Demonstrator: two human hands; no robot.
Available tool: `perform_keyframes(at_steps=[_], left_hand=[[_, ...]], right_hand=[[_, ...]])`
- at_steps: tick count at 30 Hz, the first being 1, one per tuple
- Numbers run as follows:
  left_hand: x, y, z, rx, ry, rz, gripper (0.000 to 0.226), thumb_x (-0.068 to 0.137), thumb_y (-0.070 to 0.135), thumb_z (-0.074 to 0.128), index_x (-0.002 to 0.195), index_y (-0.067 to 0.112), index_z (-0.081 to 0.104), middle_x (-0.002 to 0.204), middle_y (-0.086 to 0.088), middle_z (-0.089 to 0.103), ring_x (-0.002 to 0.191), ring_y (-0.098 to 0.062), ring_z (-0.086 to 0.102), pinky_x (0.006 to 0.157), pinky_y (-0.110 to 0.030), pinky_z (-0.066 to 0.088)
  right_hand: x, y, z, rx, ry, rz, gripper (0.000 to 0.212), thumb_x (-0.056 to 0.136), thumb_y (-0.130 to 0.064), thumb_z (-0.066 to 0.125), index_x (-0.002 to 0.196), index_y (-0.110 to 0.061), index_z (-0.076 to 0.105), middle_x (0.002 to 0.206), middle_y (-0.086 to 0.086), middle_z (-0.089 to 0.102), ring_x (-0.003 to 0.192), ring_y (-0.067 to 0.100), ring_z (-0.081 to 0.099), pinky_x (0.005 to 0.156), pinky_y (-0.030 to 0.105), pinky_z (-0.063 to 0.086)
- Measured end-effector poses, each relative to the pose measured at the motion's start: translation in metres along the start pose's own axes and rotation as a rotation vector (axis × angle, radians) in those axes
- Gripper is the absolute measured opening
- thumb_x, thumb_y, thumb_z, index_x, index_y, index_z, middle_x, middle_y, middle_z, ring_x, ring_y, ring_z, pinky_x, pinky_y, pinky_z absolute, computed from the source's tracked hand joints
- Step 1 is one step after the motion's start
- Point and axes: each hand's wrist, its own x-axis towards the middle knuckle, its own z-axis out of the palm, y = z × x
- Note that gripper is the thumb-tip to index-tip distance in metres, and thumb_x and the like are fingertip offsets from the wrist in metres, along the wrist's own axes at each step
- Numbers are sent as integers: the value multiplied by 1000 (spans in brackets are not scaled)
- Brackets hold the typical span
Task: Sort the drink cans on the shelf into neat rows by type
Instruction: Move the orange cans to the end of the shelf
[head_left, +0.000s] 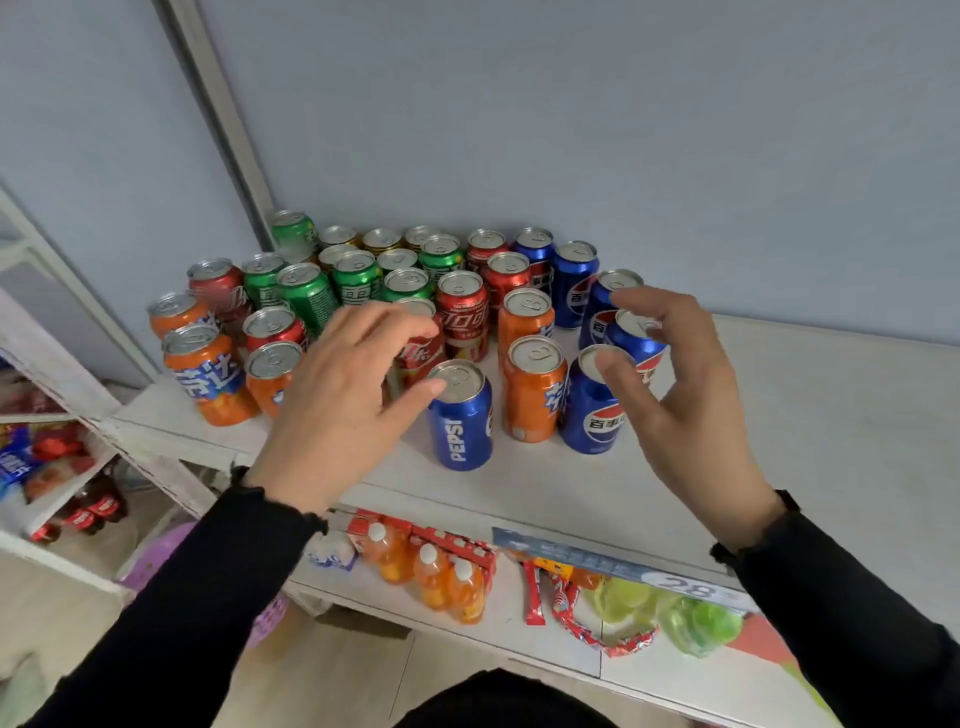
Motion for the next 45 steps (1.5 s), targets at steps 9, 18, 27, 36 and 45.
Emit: perform_keyframes(at_steps=[9,18,27,36,45], left_hand=[[-51,-84,-36,-67,8,-132,61,83,34,77,136,25,49,137,6,44,130,-15,40,103,-23,27],[-71,-136,-1,-345,87,-250,89,77,30,84,147,24,30,140,-1,40,131,-19,44,105,-30,36],[-59,-146,37,-479,114,-393,86,74,34,85,143,21,34,141,-3,45,126,-20,48,103,-36,45],[-68,-176,19,-639,-75,-349,75,81,24,83,139,26,35,130,5,55,112,-9,55,94,-29,48],[-66,-164,25,-640,21,-377,70,75,36,85,132,25,46,127,6,60,111,-9,60,99,-38,51]], right_hand=[[-32,-87,89,32,-39,-45,32,97,-13,61,128,-13,55,125,-5,57,119,12,53,97,34,47],[-41,-89,209,251,-144,316,66,94,-21,67,151,-18,32,146,-4,43,135,4,41,114,31,38],[-13,-64,260,409,-151,626,75,86,3,67,149,-14,29,140,8,52,126,21,55,110,46,45],[-21,-46,265,189,-131,587,72,71,-21,86,131,-16,46,127,3,56,118,19,55,104,42,49],[-27,-55,264,276,-130,525,75,73,-15,87,136,-14,46,126,1,64,108,9,62,96,27,51]])
